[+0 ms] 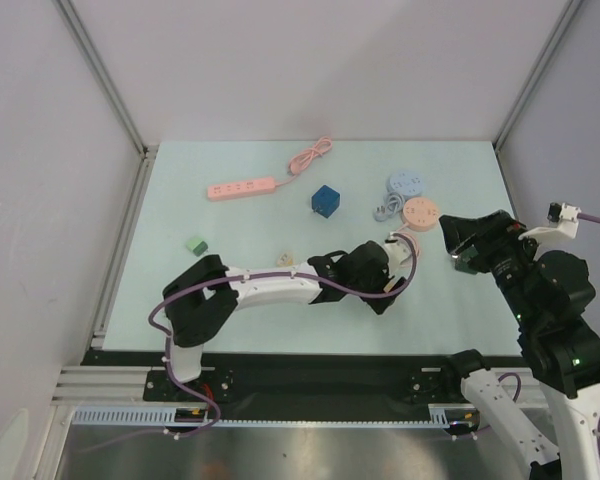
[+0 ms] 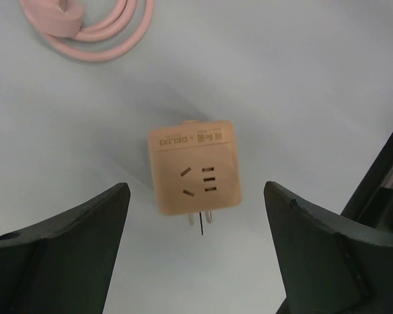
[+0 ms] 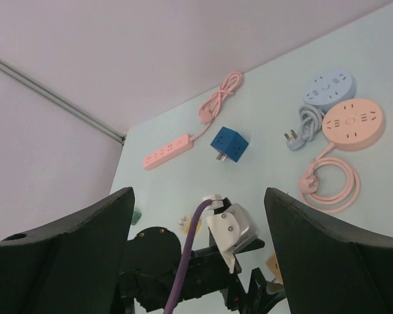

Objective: Insert the plug

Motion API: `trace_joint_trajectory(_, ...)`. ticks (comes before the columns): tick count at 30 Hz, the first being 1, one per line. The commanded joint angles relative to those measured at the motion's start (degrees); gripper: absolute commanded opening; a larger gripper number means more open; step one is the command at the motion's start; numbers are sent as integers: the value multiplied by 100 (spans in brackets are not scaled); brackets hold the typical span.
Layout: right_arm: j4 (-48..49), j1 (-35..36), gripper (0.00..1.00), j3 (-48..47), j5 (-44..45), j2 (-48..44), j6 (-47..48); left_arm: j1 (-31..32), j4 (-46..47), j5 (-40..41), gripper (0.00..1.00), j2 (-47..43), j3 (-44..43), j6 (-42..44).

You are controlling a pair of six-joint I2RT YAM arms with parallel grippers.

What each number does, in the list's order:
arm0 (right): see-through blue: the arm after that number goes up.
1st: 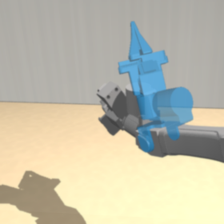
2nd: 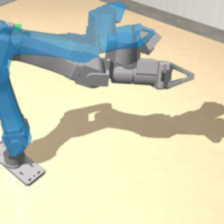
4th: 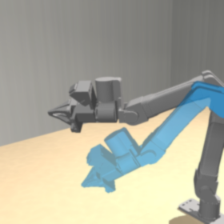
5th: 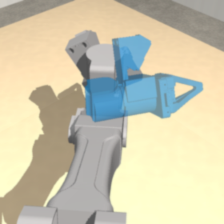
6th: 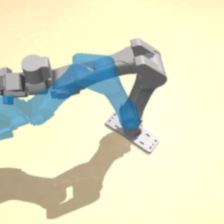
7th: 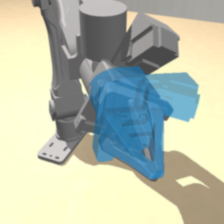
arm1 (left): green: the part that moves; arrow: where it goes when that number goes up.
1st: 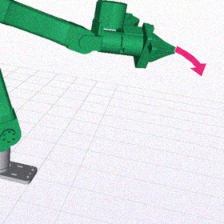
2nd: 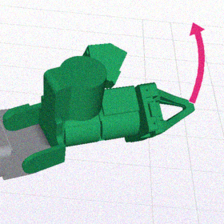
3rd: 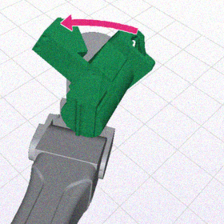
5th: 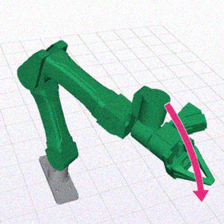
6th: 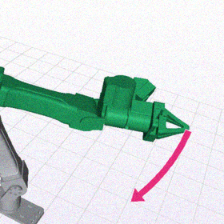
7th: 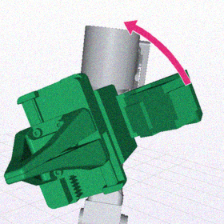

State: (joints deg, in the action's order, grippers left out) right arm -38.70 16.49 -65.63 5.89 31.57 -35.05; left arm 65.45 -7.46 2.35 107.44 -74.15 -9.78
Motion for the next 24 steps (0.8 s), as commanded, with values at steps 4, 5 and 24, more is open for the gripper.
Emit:
trace_joint_trajectory(4,161,-14,87,-161,-9,-204,147,12,122,81,86,426,-434,161)
trace_joint_trajectory(5,169,-14,88,-178,-44,-195,147,12,105,221,85,462,-477,135)
trace_joint_trajectory(24,223,-14,87,226,-1870,471,1008,-269,17,-980,0,-414,119,21)
